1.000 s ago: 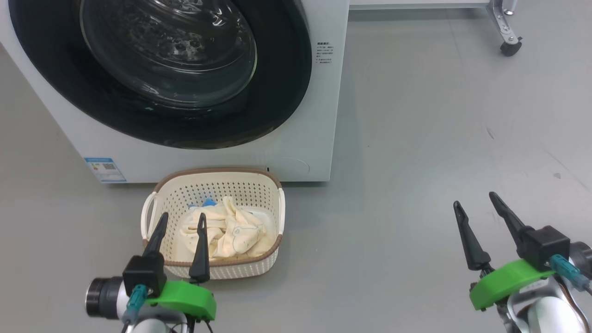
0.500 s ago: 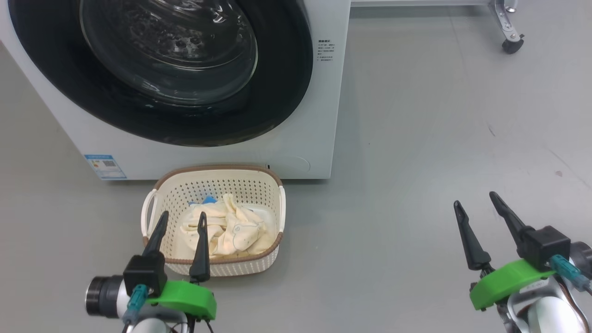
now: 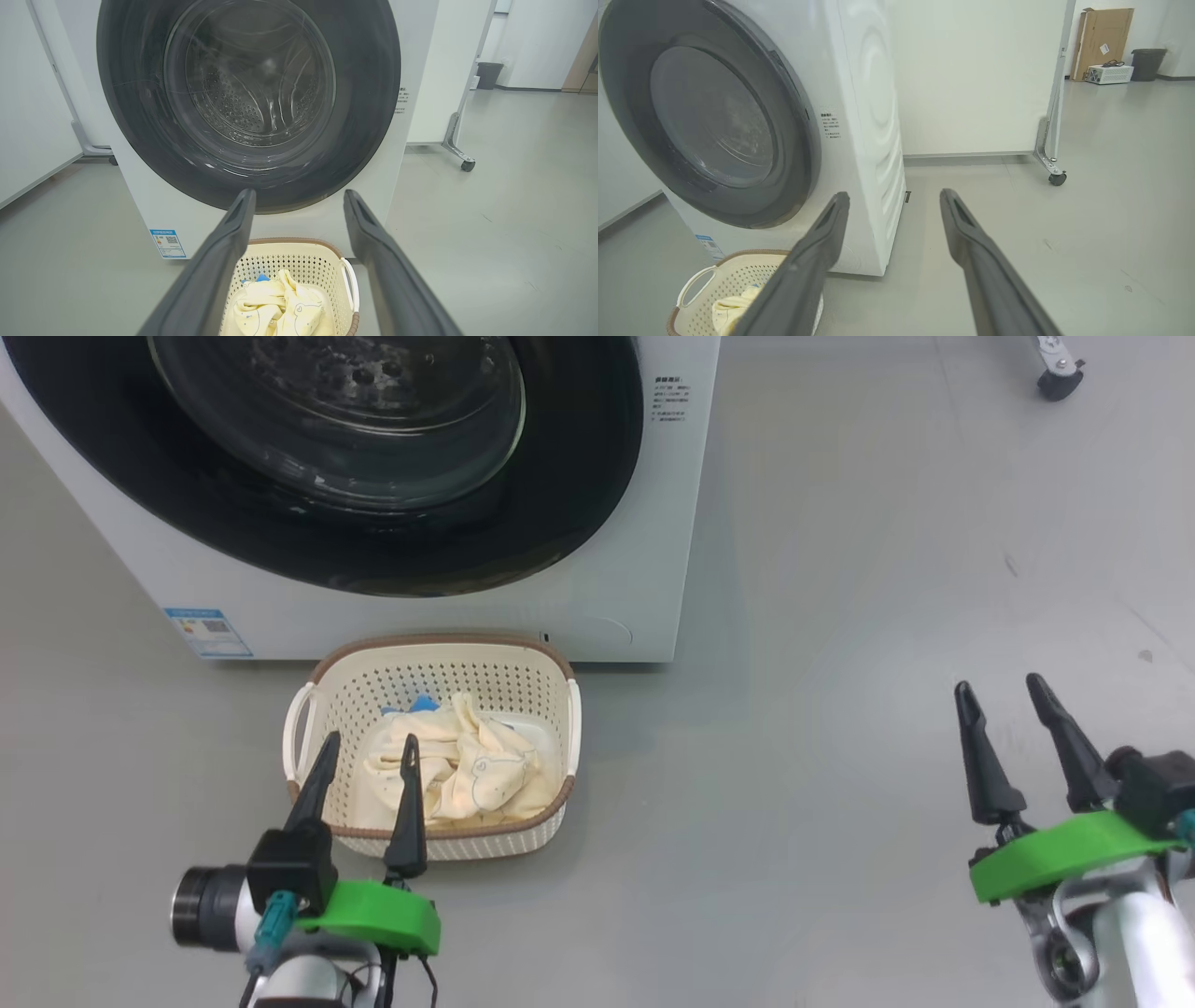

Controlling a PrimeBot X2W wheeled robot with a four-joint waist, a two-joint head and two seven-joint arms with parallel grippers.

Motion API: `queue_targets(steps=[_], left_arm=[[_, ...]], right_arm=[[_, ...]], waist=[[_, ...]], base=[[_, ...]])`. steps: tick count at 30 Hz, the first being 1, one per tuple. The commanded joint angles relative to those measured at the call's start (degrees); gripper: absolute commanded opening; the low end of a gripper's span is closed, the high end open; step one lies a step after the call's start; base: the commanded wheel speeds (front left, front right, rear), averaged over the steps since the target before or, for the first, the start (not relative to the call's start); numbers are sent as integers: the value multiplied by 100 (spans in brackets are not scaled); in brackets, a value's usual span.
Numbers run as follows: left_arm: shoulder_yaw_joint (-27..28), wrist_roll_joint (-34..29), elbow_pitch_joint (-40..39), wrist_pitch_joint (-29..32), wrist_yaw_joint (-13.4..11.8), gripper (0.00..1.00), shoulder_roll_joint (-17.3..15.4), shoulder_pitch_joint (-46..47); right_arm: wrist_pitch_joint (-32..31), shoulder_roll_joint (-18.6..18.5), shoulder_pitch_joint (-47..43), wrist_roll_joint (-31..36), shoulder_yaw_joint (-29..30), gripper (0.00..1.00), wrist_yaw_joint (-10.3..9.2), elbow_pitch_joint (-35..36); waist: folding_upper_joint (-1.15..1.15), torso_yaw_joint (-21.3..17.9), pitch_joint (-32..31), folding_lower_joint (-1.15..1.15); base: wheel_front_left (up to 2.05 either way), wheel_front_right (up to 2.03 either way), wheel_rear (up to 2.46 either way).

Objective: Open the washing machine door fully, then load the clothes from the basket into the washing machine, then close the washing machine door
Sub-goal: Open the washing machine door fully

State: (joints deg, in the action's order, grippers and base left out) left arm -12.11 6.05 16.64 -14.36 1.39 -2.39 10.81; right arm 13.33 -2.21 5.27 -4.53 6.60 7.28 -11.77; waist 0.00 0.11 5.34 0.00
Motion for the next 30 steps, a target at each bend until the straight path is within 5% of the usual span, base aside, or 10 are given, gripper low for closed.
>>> queue_targets(steps=[1,2,3,4,5,12,22,30], left_arm=[[148,-34,-229,-63,-49,100,-66,298],[137,-33,-247,-63,-53,100,-65,322],[126,-31,-265,-63,-58,100,-63,348],[110,-27,-281,-63,-63,100,-62,376],[92,-24,-295,-63,-67,100,-61,407],[13,8,-393,-63,-130,100,-54,597],[-203,60,-476,-63,-172,100,-50,799],[-345,133,-539,-63,-246,100,-50,958]], right_arm=[[-3,-66,414,-371,-51,86,21,134],[-10,-66,486,-549,-29,51,21,114],[-15,-66,564,-780,-3,34,21,80],[-43,-66,645,-1114,15,4,21,20],[-61,-66,728,-1362,35,0,21,-28],[-283,-66,1365,-3253,94,0,21,-328],[-1578,-66,2451,-7234,130,0,21,-802],[-2506,-66,3116,-8859,206,0,21,-1277]], waist=[[0,32,126,0],[0,46,179,0],[0,60,227,0],[0,83,280,0],[0,108,331,0],[0,257,638,0],[0,534,972,0],[0,743,1179,0]], base=[[0,0,0],[0,0,0],[0,0,0],[0,0,0],[0,0,0],[0,0,0],[0,0,0],[0,0,0]])
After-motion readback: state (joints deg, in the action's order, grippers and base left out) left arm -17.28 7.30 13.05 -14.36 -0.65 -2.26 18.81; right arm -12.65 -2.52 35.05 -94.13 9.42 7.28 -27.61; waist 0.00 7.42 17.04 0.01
